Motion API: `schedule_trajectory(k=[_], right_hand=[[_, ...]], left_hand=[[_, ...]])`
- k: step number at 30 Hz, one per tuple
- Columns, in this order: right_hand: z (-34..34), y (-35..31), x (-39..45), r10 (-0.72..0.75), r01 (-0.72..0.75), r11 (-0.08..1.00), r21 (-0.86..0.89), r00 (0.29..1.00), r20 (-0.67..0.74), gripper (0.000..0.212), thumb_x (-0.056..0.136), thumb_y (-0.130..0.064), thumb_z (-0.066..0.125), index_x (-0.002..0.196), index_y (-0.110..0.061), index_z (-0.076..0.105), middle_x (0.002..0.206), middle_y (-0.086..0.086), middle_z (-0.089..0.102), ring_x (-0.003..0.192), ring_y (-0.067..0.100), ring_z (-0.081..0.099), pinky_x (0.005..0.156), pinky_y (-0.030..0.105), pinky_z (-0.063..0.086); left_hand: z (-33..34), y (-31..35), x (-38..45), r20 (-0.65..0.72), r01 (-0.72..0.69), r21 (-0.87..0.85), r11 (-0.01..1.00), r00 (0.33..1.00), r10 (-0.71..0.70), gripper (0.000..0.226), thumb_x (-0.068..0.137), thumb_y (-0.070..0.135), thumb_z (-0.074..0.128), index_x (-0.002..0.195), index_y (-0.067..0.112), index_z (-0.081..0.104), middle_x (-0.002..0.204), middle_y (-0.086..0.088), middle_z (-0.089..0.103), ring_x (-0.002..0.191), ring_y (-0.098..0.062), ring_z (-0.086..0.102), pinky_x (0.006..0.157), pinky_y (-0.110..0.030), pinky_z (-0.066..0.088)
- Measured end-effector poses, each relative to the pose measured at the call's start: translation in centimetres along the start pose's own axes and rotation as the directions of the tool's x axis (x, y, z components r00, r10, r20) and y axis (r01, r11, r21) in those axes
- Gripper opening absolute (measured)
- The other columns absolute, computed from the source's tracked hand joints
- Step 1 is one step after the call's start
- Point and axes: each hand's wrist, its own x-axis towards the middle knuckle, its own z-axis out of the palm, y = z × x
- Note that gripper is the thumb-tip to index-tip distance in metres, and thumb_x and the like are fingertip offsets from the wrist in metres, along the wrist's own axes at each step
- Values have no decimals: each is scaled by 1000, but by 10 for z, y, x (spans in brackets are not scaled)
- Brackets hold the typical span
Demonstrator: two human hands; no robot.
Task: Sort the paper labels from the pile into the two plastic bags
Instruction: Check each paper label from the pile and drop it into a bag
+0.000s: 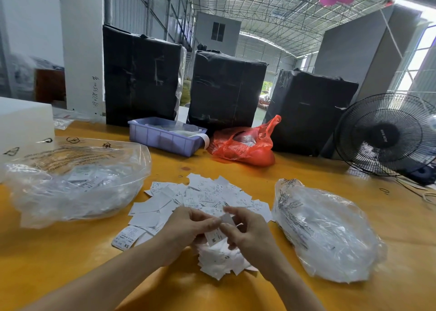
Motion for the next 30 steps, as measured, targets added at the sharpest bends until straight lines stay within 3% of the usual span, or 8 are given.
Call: schedule_trajectory(k=[2,5,11,15,19,23,26,30], right_hand=[[1,1,0,-68,65,998,-22,988,-135,33,83,-7,69,112,-19,59,73,7,64,56,12,63,61,29,56],[6,1,-1,-119,118,993,-19,969,-216,24,85,-4,67,106,-17,67,66,5,67,57,16,66,62,30,58],[16,2,-2,-131,116,985,-130,984,-120,28,89,-24,63,117,-20,65,91,-1,60,77,12,60,71,23,51],[15,-2,-4,-140,135,989,-57,985,-101,26,83,-24,71,109,-21,70,93,-8,68,77,8,65,70,19,51],[14,-3,-4,53,-32,983,181,992,-111,40,76,-23,77,113,-21,61,104,-5,67,90,9,67,76,25,56],[6,-4,-3,229,-176,877,447,971,-66,16,77,-11,75,92,-11,71,82,6,71,74,15,63,66,27,46],[2,-2,-2,289,-198,845,498,951,-113,5,77,-8,74,82,-10,73,71,5,69,67,15,57,65,27,42],[-1,-3,-2,286,-184,868,460,944,-162,2,79,-11,73,77,-10,74,66,2,69,60,11,55,60,24,41]], left_hand=[[2,0,2,-69,0,-56,998,998,-4,27,71,26,73,80,0,76,72,-13,70,63,-20,65,56,-26,51],[6,-1,3,-160,3,-109,994,987,-21,28,80,29,69,73,3,75,66,-10,69,59,-20,64,53,-27,50],[6,1,1,-199,61,-284,957,972,-121,30,82,26,69,89,-3,74,77,-16,67,65,-27,63,52,-29,49],[3,4,1,-216,34,-317,948,970,-107,34,81,30,67,93,0,74,76,-12,71,65,-24,64,48,-26,50],[5,6,0,-184,30,-309,951,979,-91,45,68,41,68,95,6,75,79,-10,70,66,-18,62,49,-25,48],[8,5,-1,-76,60,-329,942,993,-89,48,69,39,67,98,2,74,78,-9,69,67,-17,65,59,-28,48],[7,1,2,-50,91,-273,958,993,-109,51,73,41,65,103,0,71,94,-15,71,84,-27,63,75,-35,45],[4,4,3,-54,137,-208,968,987,-152,55,74,50,62,97,1,73,92,-19,73,82,-31,57,60,-27,50]])
